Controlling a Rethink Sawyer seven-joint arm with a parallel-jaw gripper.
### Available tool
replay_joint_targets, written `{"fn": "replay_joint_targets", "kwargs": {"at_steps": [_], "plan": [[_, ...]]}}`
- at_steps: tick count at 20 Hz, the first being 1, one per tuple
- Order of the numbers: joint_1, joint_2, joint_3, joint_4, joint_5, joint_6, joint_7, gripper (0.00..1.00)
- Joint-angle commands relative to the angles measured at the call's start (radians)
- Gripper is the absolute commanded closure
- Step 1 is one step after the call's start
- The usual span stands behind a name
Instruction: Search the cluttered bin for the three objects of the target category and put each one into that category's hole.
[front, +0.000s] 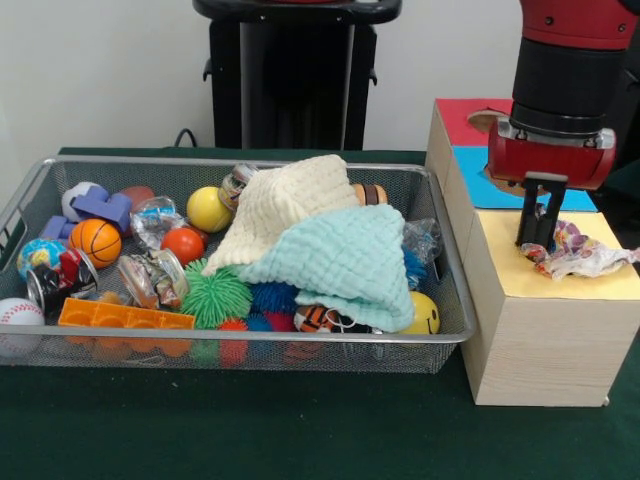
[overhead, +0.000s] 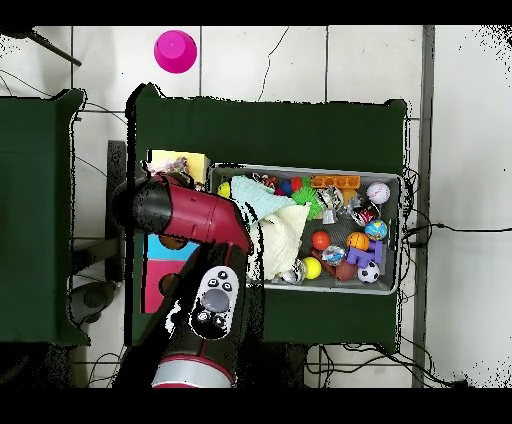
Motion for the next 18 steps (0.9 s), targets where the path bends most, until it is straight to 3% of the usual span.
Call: {"fn": "replay_joint_targets", "kwargs": {"at_steps": [1,8,18], "plan": [[0.007,0.006,0.034,0.156,0.005,0.127,0.248,1.0],[-0.02,-0.009,0.097,0.177,0.073,0.12,0.275,1.0],[-0.01,-0.02,0.095,0.181,0.115,0.131,0.268,1.0]]}}
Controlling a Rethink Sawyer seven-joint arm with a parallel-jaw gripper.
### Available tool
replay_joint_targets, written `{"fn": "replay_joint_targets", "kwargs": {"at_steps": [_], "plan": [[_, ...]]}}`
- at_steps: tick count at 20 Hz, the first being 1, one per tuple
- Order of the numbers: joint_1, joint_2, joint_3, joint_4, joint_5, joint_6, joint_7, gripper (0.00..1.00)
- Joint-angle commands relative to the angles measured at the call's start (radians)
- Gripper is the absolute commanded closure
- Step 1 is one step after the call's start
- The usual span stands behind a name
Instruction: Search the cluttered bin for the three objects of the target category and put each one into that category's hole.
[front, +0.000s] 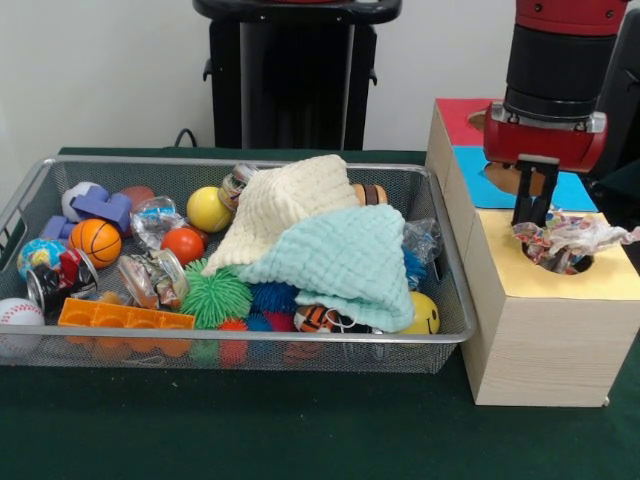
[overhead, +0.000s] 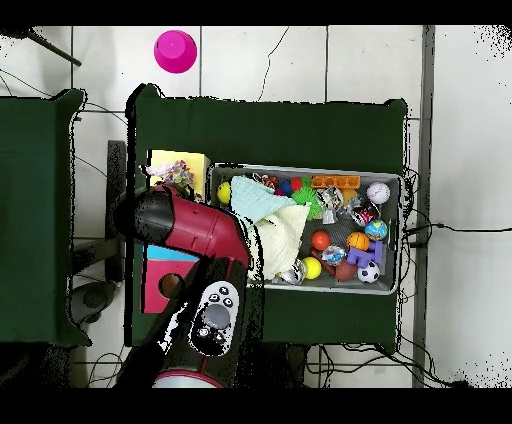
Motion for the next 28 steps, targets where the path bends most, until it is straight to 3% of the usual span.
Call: {"fn": "replay_joint_targets", "kwargs": {"at_steps": [1,15,28], "plan": [[-0.02,0.012,0.097,0.1,0.047,0.131,0.266,1.0],[-0.028,0.015,0.094,0.08,0.052,0.158,0.258,1.0],[-0.096,-0.023,0.219,0.135,0.136,0.042,0.219,1.0]]}}
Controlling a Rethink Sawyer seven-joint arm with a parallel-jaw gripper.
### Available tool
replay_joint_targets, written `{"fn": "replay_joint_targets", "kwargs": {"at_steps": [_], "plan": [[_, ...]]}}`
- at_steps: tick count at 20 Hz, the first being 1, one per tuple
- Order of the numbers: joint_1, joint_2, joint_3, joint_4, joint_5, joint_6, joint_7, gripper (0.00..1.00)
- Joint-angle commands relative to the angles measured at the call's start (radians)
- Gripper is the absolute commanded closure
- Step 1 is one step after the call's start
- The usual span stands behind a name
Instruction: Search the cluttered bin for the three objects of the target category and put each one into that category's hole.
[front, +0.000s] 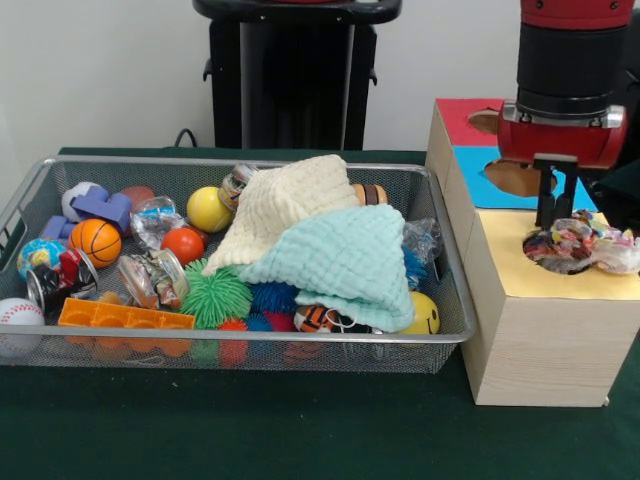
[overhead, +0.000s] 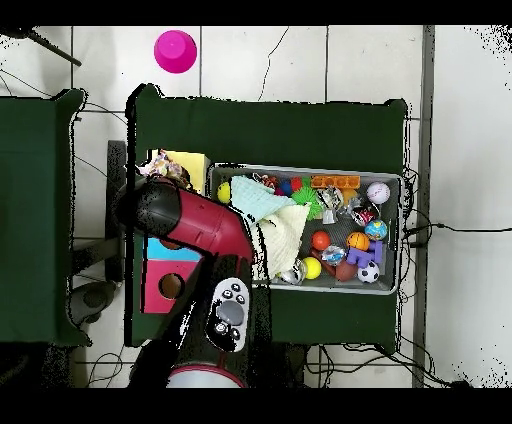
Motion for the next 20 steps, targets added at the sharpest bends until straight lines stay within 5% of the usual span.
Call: {"fn": "replay_joint_targets", "kwargs": {"at_steps": [1,11,20], "plan": [[-0.052,0.002,0.154,0.126,0.064,0.026,0.217,1.0],[-0.066,0.003,0.172,0.145,0.047,-0.007,0.204,1.0],[-0.006,0.122,0.034,0.042,-0.051,0.054,0.205,1.0]]}}
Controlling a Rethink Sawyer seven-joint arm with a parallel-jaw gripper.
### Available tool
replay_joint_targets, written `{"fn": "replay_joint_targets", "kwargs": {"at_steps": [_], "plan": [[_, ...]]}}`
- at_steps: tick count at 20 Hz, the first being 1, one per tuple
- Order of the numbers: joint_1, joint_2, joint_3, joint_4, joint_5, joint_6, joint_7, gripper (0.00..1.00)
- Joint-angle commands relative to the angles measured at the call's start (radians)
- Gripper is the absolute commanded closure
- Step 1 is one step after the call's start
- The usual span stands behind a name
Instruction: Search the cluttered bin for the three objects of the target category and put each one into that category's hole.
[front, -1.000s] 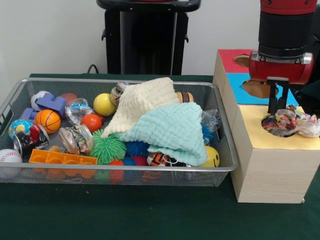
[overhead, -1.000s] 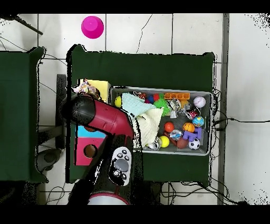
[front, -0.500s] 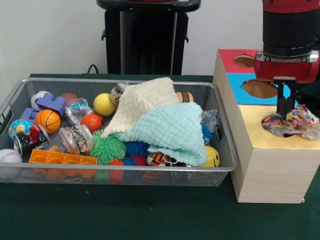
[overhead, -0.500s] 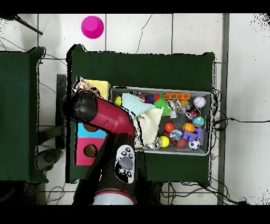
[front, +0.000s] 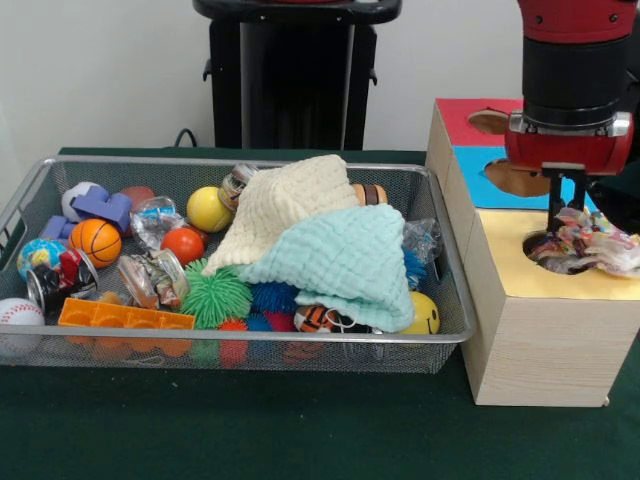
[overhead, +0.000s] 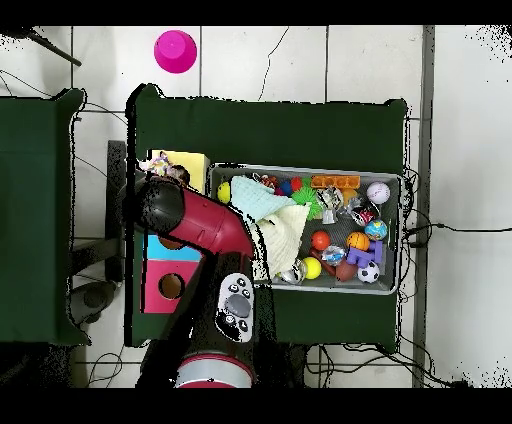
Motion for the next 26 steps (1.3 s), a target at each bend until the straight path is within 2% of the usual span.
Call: {"fn": "replay_joint_targets", "kwargs": {"at_steps": [1,5,13,23,26], "plan": [[0.025,0.131,-0.029,0.013,-0.084,0.037,0.186,1.0],[0.014,0.161,-0.025,0.013,-0.1,-0.027,0.151,1.0],[0.011,0.175,-0.024,0.004,-0.094,-0.032,0.162,1.0],[-0.017,0.197,0.002,-0.009,-0.096,-0.077,0.133,1.0],[-0.017,0.191,-0.003,-0.01,-0.098,-0.059,0.13,1.0]]}}
